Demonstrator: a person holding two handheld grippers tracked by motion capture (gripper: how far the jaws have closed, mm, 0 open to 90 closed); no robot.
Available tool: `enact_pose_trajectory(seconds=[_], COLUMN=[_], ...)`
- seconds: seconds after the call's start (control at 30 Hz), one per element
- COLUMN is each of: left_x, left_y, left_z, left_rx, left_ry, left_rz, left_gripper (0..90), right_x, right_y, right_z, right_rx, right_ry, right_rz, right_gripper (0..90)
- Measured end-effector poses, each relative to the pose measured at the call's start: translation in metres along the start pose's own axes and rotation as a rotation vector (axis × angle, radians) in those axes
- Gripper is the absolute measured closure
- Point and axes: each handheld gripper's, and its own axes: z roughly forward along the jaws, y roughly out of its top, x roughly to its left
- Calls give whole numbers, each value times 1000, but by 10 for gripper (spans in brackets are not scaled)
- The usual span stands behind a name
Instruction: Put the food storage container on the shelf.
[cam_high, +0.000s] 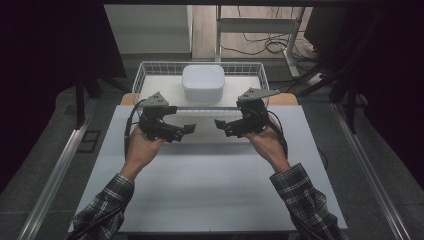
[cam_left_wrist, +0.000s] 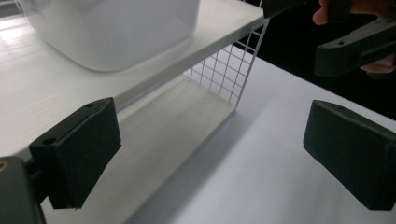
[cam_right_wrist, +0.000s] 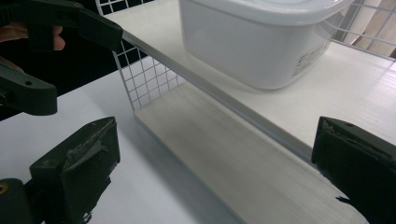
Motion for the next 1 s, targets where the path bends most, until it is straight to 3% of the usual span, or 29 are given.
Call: enact_pose_trajectory(seconds=[0.23, 1.0], left_x=[-8, -21], left_y=[-14, -54], left_z=[4, 10], left_rx=[29, 66], left_ry=[-6, -14], left_rz=[13, 4], left_gripper=[36, 41], right_x=[7, 24], right_y=[-11, -51], right_z=[-3, -3], right_rx=[-6, 18], right_ry=[0, 13], right_rz=[-10, -29], right_gripper=[2, 0])
